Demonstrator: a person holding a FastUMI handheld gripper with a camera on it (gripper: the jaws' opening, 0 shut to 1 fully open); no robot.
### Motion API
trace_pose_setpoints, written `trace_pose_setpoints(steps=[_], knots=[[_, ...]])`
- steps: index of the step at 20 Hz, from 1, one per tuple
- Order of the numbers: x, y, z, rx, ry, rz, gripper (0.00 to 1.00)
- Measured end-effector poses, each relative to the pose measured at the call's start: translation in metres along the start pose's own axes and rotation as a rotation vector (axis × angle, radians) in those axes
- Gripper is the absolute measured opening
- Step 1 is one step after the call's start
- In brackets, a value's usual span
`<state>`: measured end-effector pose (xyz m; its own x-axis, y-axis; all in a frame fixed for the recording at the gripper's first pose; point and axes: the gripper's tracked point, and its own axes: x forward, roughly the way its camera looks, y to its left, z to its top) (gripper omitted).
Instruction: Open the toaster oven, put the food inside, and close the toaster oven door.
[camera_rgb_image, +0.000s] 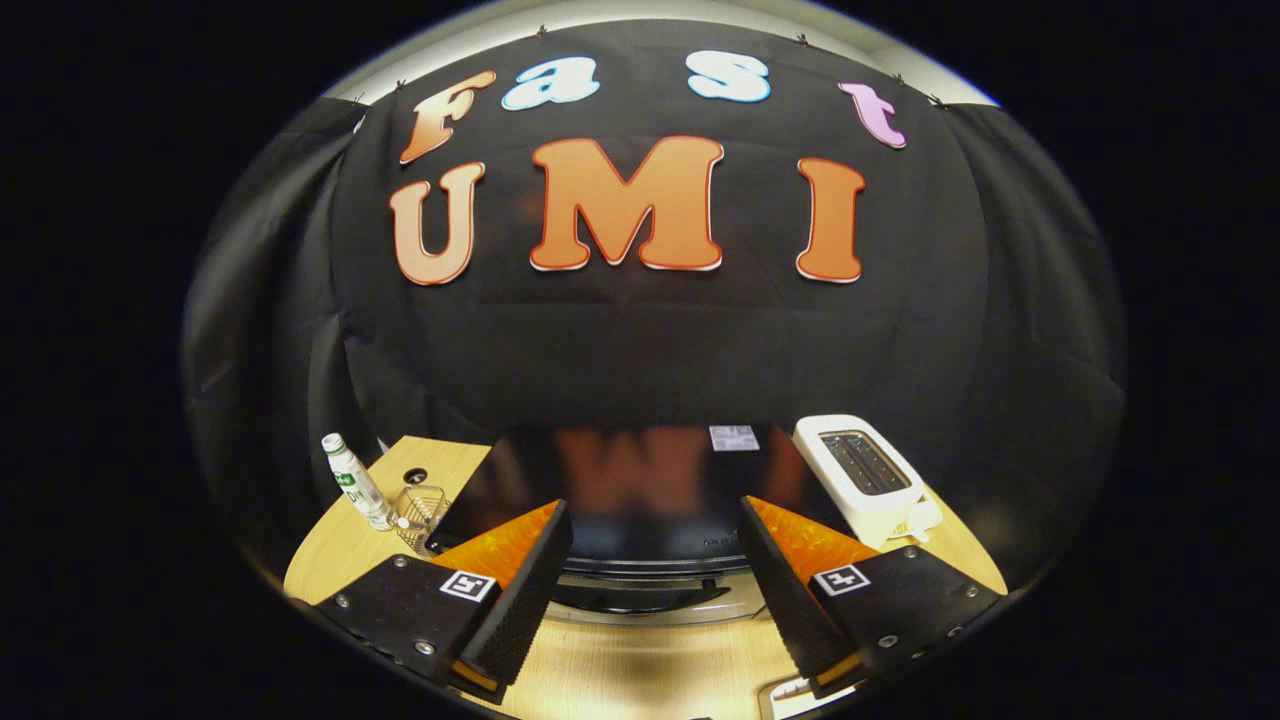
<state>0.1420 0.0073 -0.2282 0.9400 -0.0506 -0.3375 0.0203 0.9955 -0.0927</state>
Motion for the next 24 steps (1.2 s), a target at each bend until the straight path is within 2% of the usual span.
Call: trace_pose_setpoints(steps=[7,8,16,24], knots=[[0.014,0.01,-0.038,-0.028,0.106,0.005,0.99],[0.019,0.011,-0.035,-0.019,0.076,0.0,0.99],[-0.005,0.011,-0.051,0.004,0.118,0.034,1.0],[-0.051,0.012,-0.163,0.023,0.313,0.05,0.99]])
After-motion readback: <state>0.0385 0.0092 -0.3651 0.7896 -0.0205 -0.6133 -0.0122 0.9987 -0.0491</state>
